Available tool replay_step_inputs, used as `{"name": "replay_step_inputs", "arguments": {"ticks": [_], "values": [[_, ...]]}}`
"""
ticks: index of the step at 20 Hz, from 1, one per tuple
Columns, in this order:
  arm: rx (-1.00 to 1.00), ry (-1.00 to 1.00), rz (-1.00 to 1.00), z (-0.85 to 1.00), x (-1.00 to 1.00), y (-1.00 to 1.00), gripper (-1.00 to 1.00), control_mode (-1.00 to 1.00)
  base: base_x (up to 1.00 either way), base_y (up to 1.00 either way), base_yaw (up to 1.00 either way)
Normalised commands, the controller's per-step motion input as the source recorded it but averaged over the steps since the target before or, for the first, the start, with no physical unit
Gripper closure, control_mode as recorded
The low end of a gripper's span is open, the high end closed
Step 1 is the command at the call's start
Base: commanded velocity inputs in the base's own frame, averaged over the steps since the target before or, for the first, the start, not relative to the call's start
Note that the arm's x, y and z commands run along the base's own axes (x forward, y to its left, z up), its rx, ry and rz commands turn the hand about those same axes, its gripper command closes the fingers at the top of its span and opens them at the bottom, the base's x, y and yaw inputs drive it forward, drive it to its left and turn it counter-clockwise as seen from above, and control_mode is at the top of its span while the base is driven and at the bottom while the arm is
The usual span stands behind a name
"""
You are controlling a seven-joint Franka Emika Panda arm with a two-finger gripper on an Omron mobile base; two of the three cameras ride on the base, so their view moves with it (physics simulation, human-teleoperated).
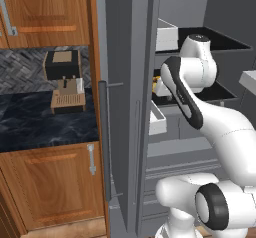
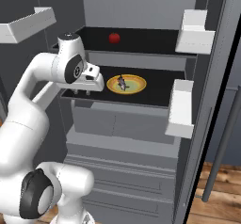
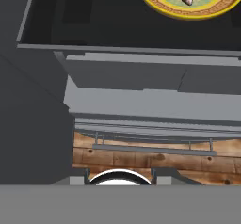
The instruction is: Transport the fish from the fridge to the microwave and turn on the microwave.
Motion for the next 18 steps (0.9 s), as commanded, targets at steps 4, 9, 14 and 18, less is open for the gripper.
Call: {"name": "replay_step_inputs", "arguments": {"ticks": [4, 9, 14, 18], "values": [[0.0, 0.0, 0.0, -0.09, 0.0, 0.0, -1.0, -1.0, 0.0, 0.0, 0.0], [-0.01, -0.02, 0.0, -0.19, -0.09, -0.23, -1.0, -1.0, 0.0, 0.0, 0.0], [0.0, -0.06, 0.0, -0.14, -0.03, -0.37, -1.0, -1.0, 0.0, 0.0, 0.0], [0.0, -0.16, 0.0, -0.07, 0.0, -0.18, -1.0, -1.0, 0.0, 0.0, 0.0]]}}
